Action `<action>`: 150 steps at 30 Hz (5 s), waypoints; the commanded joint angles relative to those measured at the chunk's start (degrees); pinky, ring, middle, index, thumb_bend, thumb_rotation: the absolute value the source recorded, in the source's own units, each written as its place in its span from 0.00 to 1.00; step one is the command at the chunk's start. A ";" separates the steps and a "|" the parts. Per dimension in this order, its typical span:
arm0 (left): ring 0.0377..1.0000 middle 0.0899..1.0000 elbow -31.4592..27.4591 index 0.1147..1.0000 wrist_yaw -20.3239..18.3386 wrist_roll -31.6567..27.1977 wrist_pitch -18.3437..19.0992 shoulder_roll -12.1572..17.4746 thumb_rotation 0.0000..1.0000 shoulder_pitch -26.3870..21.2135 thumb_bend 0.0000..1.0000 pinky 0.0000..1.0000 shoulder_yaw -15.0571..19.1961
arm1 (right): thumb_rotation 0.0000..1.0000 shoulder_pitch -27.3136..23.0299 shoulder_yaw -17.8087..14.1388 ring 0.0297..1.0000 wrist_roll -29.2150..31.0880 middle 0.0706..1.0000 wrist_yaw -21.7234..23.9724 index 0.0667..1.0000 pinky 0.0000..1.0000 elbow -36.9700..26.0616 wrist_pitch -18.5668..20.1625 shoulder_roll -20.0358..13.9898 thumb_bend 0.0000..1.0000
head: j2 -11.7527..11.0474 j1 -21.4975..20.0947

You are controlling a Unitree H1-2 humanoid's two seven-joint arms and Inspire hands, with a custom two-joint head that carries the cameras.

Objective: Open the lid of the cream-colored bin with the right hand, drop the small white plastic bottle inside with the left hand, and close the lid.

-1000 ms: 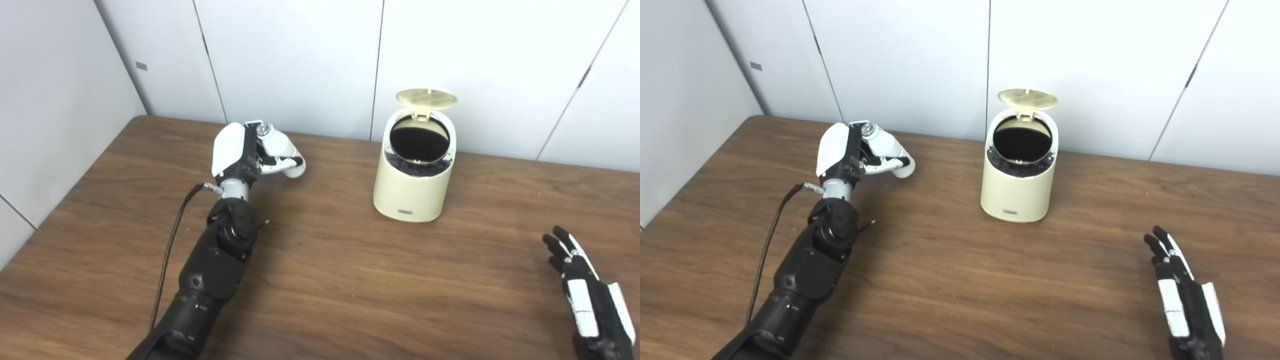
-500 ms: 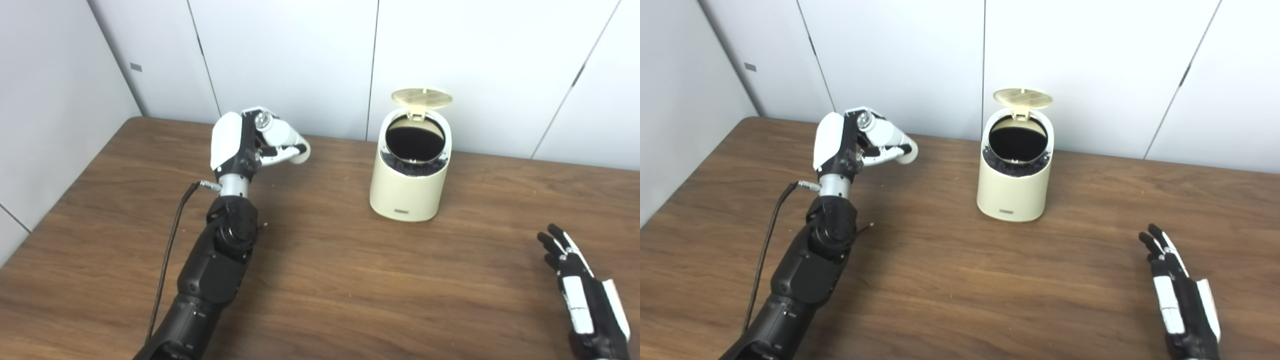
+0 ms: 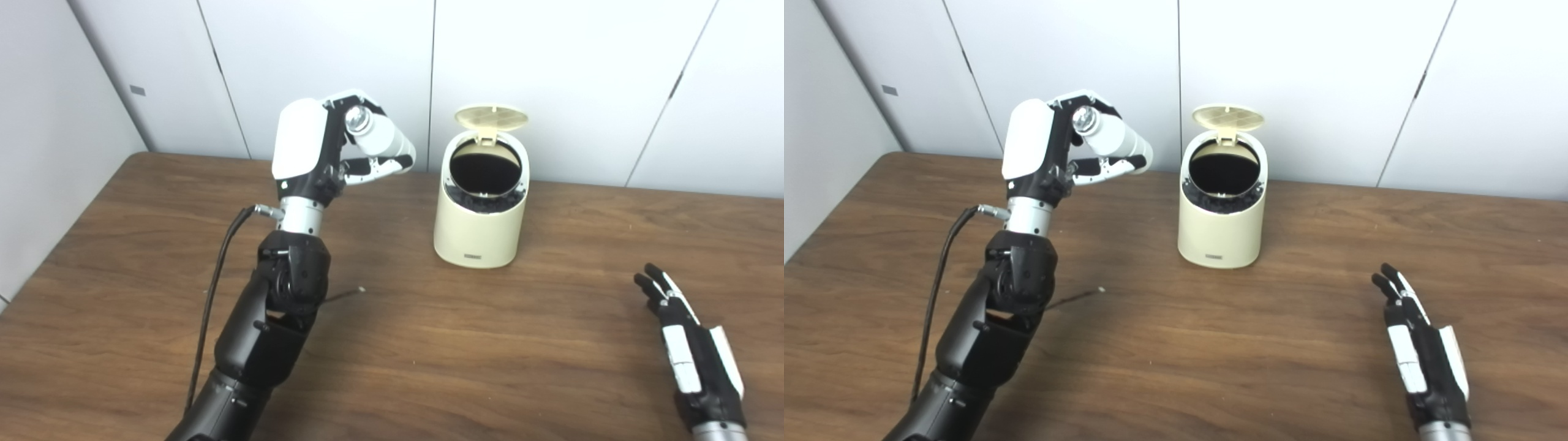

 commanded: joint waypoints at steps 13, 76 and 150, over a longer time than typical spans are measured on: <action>0.33 0.40 -2.51 0.47 -0.50 3.18 -4.63 -4.61 0.00 -6.75 0.50 0.29 -2.17 | 1.00 -1.03 0.98 0.95 -0.33 0.89 -0.48 0.92 1.00 0.67 -0.43 1.87 0.72 | -0.84 -3.20; 0.34 0.42 19.53 0.46 10.96 7.59 -11.90 -6.56 0.00 -10.29 0.50 0.34 -5.29 | 1.00 -2.20 2.17 0.93 -1.16 0.90 -1.97 0.96 0.95 0.99 0.01 2.55 0.71 | -1.80 -4.89; 0.39 0.43 10.21 0.50 1.77 2.05 -10.23 -4.17 0.13 -6.40 0.91 0.37 -4.33 | 1.00 -1.70 0.90 0.93 -0.60 0.88 -1.98 0.94 0.99 0.67 2.86 1.82 0.69 | -1.21 -4.94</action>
